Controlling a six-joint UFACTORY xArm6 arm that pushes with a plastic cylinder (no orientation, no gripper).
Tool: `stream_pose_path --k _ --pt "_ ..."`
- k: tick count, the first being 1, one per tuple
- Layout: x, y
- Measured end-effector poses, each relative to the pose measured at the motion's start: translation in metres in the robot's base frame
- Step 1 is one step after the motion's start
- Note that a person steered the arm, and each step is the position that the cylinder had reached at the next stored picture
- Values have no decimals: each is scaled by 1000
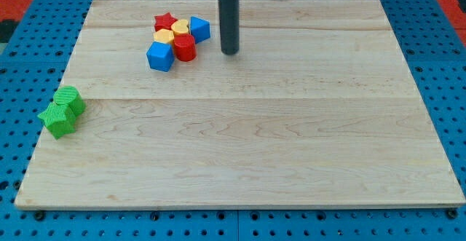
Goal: Separate the green blocks
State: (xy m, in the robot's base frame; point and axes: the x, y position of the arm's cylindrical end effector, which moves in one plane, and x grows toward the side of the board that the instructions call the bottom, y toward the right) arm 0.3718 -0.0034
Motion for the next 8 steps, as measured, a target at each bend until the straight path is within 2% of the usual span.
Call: stream_pose_path --k 1,2,3,4,6,7,8 --pt "123 -49" --pt "213 -152" --pt "235 -290" --pt "214 -300" --pt "98 -264" --pt "63 -228" --pt "56 -209"
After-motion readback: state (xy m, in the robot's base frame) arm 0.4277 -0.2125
